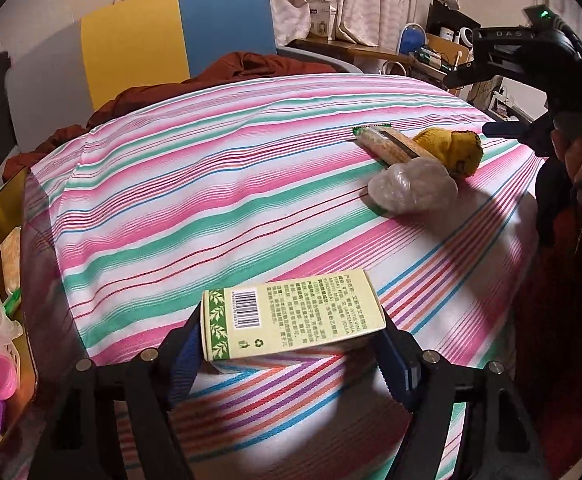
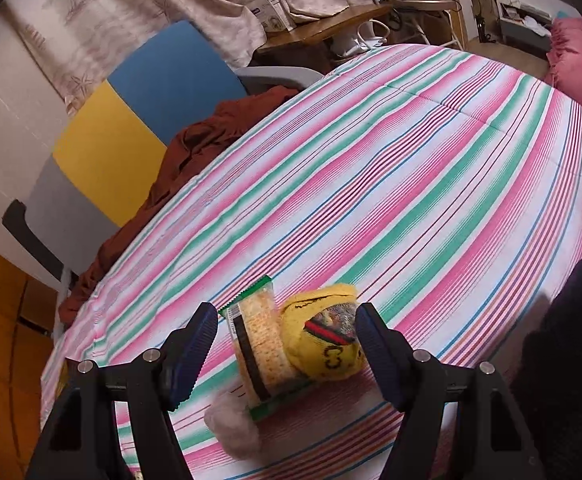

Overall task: Organize objects
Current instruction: 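Lift the green-white box with the left gripper while the right gripper grasps the clear plastic bag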

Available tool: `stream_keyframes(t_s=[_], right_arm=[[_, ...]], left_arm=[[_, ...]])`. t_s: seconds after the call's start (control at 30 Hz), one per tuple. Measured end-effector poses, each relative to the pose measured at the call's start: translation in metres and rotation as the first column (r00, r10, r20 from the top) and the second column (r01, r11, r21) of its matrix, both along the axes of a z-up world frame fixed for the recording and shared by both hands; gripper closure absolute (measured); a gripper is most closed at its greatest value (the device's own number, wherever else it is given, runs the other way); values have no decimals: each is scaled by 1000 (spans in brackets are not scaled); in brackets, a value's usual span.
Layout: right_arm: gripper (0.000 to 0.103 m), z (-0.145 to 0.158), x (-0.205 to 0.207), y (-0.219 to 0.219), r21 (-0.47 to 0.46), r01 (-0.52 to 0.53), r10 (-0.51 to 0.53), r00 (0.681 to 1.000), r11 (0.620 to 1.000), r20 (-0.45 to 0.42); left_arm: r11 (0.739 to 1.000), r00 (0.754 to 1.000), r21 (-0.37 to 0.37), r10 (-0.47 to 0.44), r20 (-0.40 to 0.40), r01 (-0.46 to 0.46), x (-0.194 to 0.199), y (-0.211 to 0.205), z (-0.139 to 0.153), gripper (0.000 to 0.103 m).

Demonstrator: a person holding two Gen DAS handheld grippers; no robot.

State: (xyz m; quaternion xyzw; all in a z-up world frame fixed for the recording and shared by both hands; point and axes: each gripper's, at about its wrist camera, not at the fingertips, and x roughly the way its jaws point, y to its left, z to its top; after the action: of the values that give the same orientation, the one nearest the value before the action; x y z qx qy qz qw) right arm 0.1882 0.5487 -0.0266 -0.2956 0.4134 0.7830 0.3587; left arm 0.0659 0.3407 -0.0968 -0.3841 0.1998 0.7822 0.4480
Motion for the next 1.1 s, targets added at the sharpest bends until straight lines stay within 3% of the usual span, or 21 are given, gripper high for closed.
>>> stream_keyframes(t_s=[0.17,0.23,0.3,0.47,0.53,0.67,0.83,0.93,1.1], right_arm=[[30,0,-6,-5,33,1,-3,998,999,65],[31,14,-6,-16,140,0,-13,996,990,91],[32,23,-18,-34,192,-140,134,990,971,47],[37,-1,-65,-58,96,-392,372,911,915,179],[41,-15,-73,-61,44,-427,405,881,903,245],[48,-26,-80,-75,-18,-506,493,830,862,261],[62,-51,-95,-91,-80,-557,537,738,827,408],[62,-54,-98,-96,-72,-577,546,716,814,435],[66,-53,-97,-99,-53,-590,550,711,806,438]], left_arm=[[1000,1000,14,-3,-5,3,0,-1,-1,27],[1000,1000,19,-4,-3,4,-1,-2,-1,27],[1000,1000,24,-1,-5,2,0,-3,-2,27],[999,1000,36,-1,-9,1,0,-4,-3,27],[999,1000,41,1,-5,-1,0,-5,-3,27],[999,1000,45,-1,-10,1,1,-5,-4,27],[999,1000,47,-1,-16,1,1,-5,-5,27],[999,1000,48,-1,-19,2,0,-4,-5,27],[999,1000,41,-2,-27,3,1,-4,-5,27]])
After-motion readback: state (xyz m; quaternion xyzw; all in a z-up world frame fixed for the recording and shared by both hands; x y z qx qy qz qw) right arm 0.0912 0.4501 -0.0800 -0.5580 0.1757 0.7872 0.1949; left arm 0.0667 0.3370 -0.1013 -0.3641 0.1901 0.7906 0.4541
